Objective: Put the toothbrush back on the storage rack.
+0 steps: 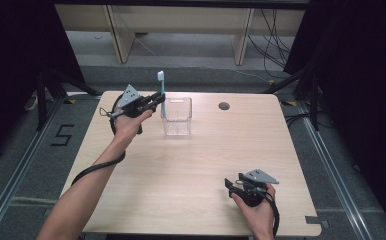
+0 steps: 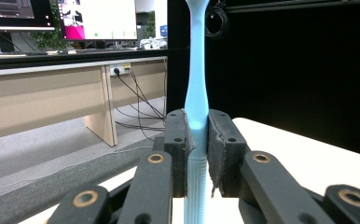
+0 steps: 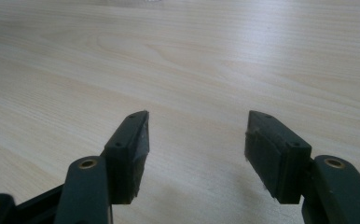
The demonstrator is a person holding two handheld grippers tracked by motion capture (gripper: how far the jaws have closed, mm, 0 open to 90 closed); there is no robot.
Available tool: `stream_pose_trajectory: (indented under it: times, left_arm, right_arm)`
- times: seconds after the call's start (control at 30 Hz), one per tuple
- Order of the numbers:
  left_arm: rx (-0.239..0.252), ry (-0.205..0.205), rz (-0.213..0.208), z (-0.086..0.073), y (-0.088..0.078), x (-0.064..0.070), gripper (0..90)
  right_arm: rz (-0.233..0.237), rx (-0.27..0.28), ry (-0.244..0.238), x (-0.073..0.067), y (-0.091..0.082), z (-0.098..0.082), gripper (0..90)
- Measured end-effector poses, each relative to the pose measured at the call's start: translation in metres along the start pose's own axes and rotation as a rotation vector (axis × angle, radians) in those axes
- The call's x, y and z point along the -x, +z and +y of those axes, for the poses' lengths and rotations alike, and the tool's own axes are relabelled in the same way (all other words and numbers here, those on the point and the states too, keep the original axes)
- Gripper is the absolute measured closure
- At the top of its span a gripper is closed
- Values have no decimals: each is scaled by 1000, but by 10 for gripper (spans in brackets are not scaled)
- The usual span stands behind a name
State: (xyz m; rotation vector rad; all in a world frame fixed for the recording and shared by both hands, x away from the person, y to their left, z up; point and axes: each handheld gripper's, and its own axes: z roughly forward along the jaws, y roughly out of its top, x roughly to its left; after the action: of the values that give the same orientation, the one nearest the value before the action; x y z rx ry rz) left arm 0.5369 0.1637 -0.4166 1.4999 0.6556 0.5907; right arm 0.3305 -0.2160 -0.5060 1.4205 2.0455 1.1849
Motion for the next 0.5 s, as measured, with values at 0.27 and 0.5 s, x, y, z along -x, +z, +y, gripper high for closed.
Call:
stream_pose_trajectory:
  times: [0.27,0.5]
  left_arm:
    - [-7,0,3,-5,0,0,783]
    - [-9,-11,4,-9,-2,-1,782]
  right_arm:
    - [-16,6,-17,1,0,-1,407]
    - [-31,-13,-23,1,-1,0,407]
